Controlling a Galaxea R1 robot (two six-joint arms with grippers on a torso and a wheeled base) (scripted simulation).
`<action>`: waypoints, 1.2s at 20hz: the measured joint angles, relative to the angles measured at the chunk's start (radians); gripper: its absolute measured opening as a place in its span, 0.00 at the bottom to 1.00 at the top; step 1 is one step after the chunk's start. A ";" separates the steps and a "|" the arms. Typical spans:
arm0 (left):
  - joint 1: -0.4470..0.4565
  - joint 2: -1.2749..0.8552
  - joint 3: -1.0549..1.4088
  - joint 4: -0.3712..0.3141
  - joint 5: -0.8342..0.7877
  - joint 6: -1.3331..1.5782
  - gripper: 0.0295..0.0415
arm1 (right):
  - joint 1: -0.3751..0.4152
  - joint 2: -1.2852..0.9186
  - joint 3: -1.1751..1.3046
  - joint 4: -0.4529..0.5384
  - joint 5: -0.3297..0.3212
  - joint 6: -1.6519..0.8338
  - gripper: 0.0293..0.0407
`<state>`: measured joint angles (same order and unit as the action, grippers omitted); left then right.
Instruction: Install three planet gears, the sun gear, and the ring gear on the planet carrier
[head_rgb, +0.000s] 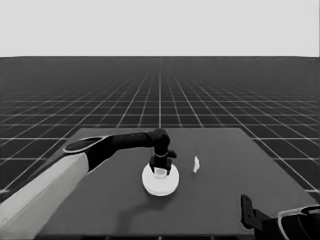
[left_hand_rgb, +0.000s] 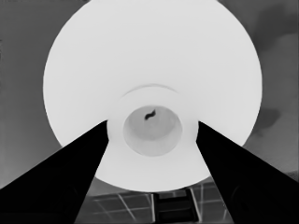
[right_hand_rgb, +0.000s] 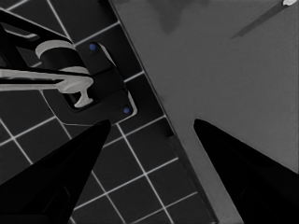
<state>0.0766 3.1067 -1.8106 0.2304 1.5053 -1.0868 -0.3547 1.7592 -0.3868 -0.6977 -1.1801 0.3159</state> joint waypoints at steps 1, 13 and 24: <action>0.000 0.000 0.000 0.000 0.000 0.009 0.44 | 0.000 0.000 0.000 0.000 0.000 0.000 0.81; 0.001 0.000 0.000 0.000 0.000 0.113 0.44 | 0.000 0.000 0.000 0.000 0.000 0.000 0.81; 0.001 0.000 0.000 0.000 0.000 0.209 0.44 | 0.000 0.000 0.000 0.000 0.000 0.000 0.81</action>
<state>0.0779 3.1065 -1.8108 0.2306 1.5050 -0.8774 -0.3547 1.7592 -0.3868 -0.6977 -1.1801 0.3159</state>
